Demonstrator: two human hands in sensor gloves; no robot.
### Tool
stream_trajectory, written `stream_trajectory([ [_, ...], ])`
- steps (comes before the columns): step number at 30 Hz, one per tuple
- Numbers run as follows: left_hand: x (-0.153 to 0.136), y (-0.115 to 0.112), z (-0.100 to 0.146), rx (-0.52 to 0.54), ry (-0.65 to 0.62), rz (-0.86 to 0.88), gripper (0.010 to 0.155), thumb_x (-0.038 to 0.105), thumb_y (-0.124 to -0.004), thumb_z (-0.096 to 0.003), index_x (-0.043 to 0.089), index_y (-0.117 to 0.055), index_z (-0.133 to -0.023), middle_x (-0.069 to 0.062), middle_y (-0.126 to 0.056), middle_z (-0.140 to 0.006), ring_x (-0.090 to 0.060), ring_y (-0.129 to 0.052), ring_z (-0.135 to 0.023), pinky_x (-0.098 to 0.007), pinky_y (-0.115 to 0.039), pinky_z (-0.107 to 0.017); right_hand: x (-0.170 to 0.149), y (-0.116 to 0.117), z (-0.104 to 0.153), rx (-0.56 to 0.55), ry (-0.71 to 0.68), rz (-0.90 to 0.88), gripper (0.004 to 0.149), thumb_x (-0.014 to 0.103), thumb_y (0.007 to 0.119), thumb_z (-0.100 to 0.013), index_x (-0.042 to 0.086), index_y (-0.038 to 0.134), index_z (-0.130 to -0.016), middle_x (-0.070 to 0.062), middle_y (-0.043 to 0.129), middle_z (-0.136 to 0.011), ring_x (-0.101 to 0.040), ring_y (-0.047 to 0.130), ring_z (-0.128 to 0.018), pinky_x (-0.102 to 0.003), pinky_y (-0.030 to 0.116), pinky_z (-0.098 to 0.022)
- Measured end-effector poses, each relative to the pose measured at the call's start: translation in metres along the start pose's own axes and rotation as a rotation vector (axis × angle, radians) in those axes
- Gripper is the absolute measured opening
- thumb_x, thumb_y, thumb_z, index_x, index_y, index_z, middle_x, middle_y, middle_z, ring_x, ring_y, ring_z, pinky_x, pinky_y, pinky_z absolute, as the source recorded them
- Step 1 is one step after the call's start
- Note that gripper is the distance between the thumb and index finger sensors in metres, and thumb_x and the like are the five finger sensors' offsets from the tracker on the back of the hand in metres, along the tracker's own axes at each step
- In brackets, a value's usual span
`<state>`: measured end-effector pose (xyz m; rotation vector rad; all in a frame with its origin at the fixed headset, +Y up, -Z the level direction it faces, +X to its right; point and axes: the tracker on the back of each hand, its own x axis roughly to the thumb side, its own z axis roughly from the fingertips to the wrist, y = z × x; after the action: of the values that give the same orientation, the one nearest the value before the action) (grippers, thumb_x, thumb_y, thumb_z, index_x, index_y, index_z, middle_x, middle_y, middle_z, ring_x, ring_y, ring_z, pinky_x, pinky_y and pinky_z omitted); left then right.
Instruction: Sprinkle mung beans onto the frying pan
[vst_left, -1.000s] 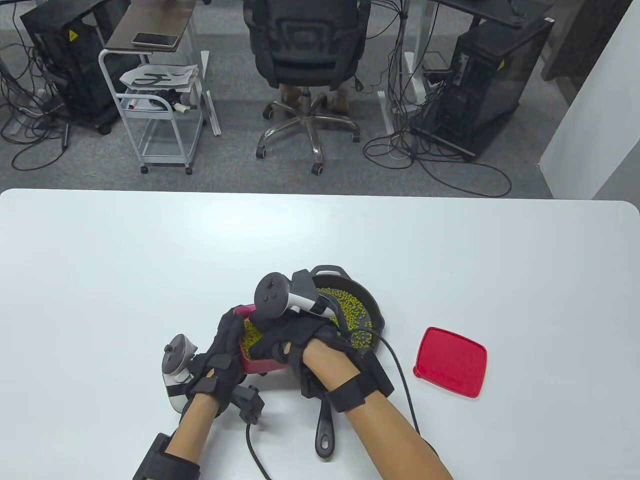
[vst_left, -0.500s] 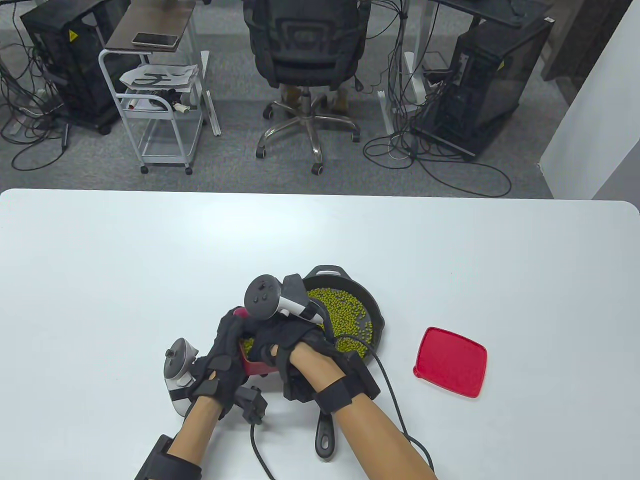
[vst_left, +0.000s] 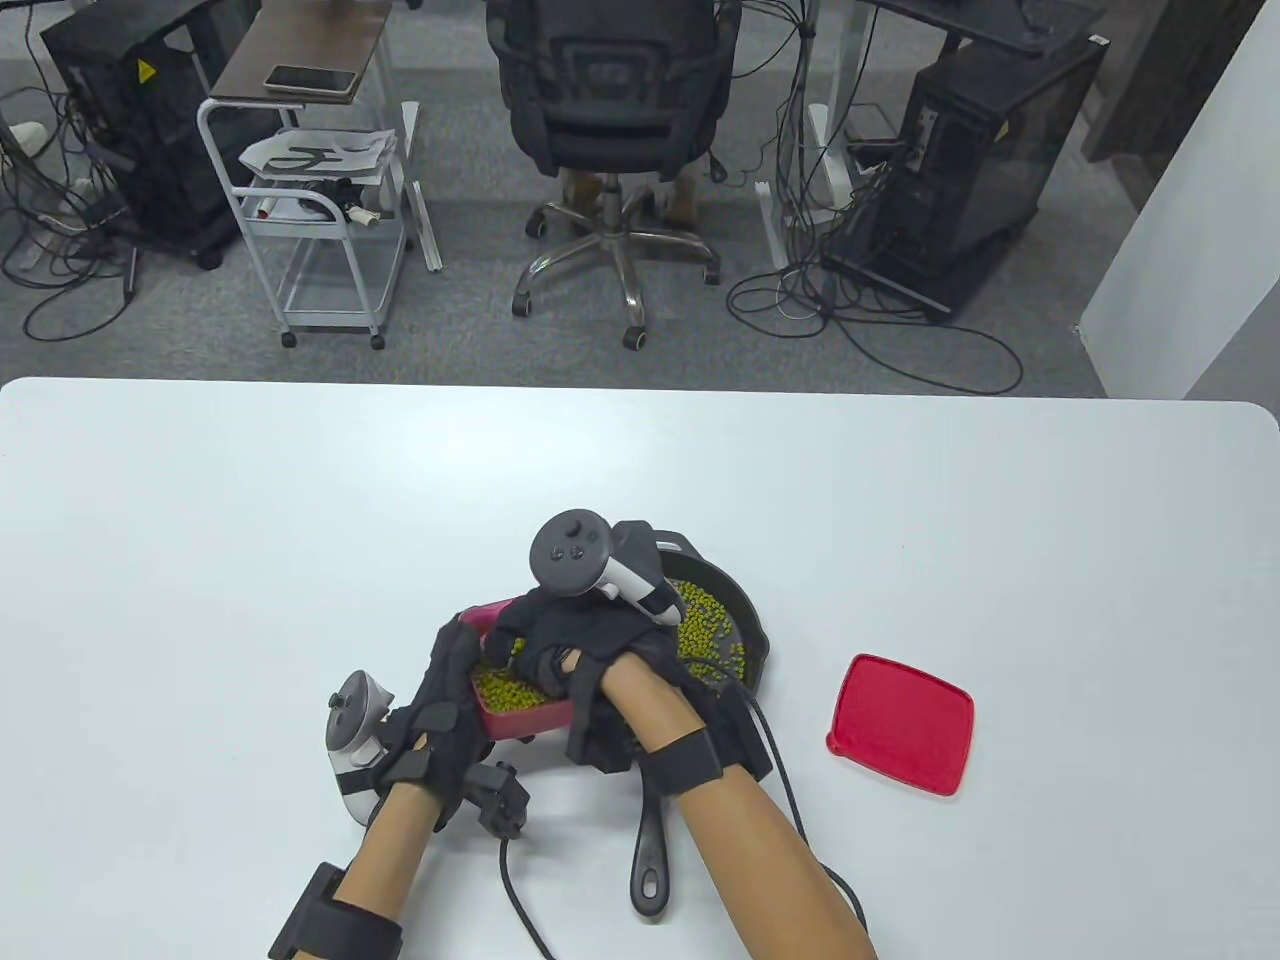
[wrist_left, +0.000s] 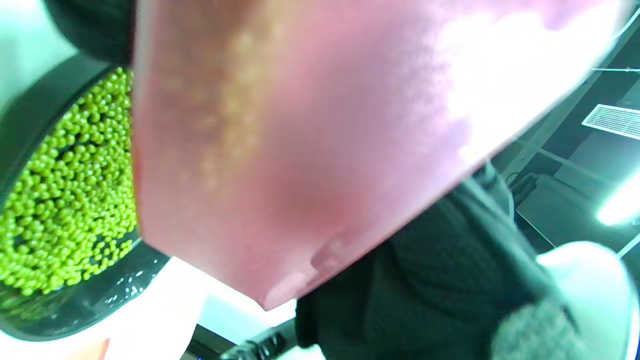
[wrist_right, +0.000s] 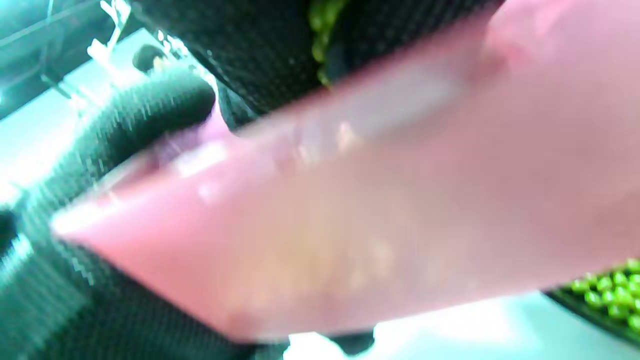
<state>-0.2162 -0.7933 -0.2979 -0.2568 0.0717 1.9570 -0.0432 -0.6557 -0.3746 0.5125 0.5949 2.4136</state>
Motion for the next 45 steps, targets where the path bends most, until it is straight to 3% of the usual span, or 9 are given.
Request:
stream_trajectory([
  [5,0.002,0.007,-0.002,0.019,0.009,-0.006,0.080,0.073,-0.055,-0.0543,0.025,-0.028,-0.112,-0.023,-0.044,-0.111,-0.043,-0.085,-0.067,-0.042,-0.088,-0.036,-0.010,-0.033,0.006,-0.099,0.008,-0.110,0.035,0.010,0.096,-0.045,0.020,0.091,-0.078,-0.012,0.089,-0.087,-0.042,0.094,-0.057,-0.030,0.094,-0.029],
  [9,0.003,0.011,-0.002,0.029,0.011,0.001,0.080,0.072,-0.055,-0.0544,0.024,-0.028,-0.112,-0.024,-0.044,-0.111,-0.043,-0.085,-0.067,-0.042,-0.088,-0.036,-0.035,-0.056,0.005,-0.187,0.097,-0.118,0.034,0.011,0.096,-0.045,0.020,0.091,-0.078,-0.012,0.088,-0.088,-0.042,0.094,-0.058,-0.030,0.094,-0.029],
  [17,0.004,0.012,-0.001,0.027,0.016,0.006,0.080,0.073,-0.054,-0.0543,0.024,-0.029,-0.112,-0.024,-0.045,-0.111,-0.042,-0.085,-0.066,-0.042,-0.088,-0.035,-0.086,-0.048,-0.018,-0.294,0.227,0.028,0.036,0.013,0.094,-0.046,0.021,0.089,-0.080,-0.011,0.086,-0.089,-0.042,0.093,-0.061,-0.031,0.094,-0.032],
  [28,0.005,0.012,-0.002,0.016,0.026,0.046,0.080,0.073,-0.054,-0.0546,0.024,-0.028,-0.112,-0.024,-0.045,-0.111,-0.042,-0.085,-0.067,-0.042,-0.088,-0.035,-0.123,-0.055,-0.034,-0.372,0.349,0.125,0.036,0.010,0.089,-0.049,0.022,0.089,-0.082,-0.012,0.085,-0.093,-0.043,0.091,-0.067,-0.034,0.093,-0.038],
  [36,0.005,0.012,-0.003,0.017,0.034,0.030,0.080,0.073,-0.054,-0.0545,0.024,-0.029,-0.112,-0.024,-0.045,-0.111,-0.042,-0.085,-0.066,-0.042,-0.088,-0.035,-0.140,-0.065,-0.013,-0.292,0.404,0.222,0.035,0.010,0.088,-0.049,0.021,0.089,-0.083,-0.013,0.085,-0.092,-0.043,0.091,-0.068,-0.034,0.093,-0.039],
  [45,0.005,0.010,-0.002,0.003,0.032,0.023,0.080,0.073,-0.054,-0.0544,0.024,-0.029,-0.112,-0.024,-0.046,-0.111,-0.042,-0.085,-0.066,-0.042,-0.088,-0.035,-0.140,-0.052,0.011,-0.060,0.425,0.259,0.036,0.011,0.087,-0.051,0.020,0.087,-0.085,-0.014,0.084,-0.093,-0.045,0.089,-0.070,-0.035,0.093,-0.041],
])
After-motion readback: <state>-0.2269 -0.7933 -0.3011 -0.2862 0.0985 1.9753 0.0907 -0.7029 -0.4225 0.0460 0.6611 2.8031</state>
